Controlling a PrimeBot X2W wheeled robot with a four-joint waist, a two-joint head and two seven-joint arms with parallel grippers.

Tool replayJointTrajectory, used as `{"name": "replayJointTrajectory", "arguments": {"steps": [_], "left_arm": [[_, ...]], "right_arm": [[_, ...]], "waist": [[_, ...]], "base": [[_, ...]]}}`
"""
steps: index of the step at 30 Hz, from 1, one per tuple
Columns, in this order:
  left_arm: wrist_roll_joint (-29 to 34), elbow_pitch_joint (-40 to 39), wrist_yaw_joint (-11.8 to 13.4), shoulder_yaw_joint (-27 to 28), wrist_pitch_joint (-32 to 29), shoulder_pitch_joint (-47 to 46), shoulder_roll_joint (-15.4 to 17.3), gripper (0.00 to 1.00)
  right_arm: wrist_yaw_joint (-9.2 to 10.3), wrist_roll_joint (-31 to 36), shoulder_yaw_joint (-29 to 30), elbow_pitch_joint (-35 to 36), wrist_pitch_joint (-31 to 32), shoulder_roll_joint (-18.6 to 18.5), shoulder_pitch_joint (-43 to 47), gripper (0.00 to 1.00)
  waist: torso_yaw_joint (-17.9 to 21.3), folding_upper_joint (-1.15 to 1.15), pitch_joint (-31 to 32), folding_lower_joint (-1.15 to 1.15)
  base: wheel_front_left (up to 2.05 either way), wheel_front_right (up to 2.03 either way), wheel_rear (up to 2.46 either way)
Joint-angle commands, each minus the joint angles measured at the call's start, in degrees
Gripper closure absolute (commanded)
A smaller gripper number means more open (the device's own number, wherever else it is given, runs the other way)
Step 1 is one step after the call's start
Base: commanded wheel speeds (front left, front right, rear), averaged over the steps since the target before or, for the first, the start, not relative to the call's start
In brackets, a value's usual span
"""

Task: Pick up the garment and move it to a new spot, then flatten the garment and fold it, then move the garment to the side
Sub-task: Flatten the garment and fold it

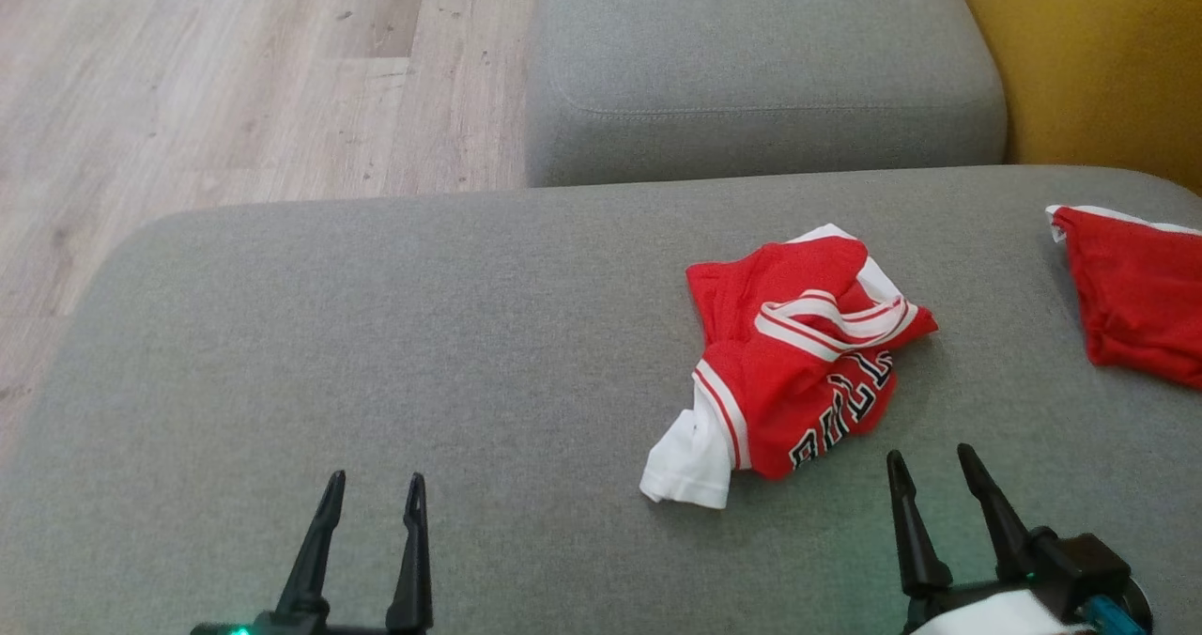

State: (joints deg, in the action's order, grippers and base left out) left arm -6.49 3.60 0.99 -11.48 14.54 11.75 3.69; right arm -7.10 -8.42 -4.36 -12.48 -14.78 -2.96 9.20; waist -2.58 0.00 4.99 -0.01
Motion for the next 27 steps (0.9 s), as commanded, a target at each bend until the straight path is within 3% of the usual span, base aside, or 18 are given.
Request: {"name": "replayJointTrajectory", "arguments": {"steps": [1, 10, 27], "left_arm": [[0.7, -1.4, -0.4, 2.3, 0.5, -2.0, -0.6, 0.00], [1.7, -0.4, 0.4, 3.3, 0.5, -1.8, -0.8, 0.00], [1.7, 2.2, -1.4, 2.9, 0.5, -2.4, -0.8, 0.00]], "right_arm": [[-0.39, -0.2, -1.6, 1.5, -0.2, -0.3, -1.6, 0.00], [-0.39, 0.0, -2.2, 1.3, -0.2, -0.2, -1.6, 0.00], [-0.39, -0.4, -4.7, 0.7, -0.2, -0.6, -2.3, 0.00]], "waist": [[-0.2, 0.00, 0.3, 0.01], [-0.5, 0.00, 0.6, 0.01], [2.1, 0.00, -0.1, 0.01]], "base": [[0.00, 0.00, 0.00], [0.00, 0.00, 0.00], [0.00, 0.00, 0.00]]}}
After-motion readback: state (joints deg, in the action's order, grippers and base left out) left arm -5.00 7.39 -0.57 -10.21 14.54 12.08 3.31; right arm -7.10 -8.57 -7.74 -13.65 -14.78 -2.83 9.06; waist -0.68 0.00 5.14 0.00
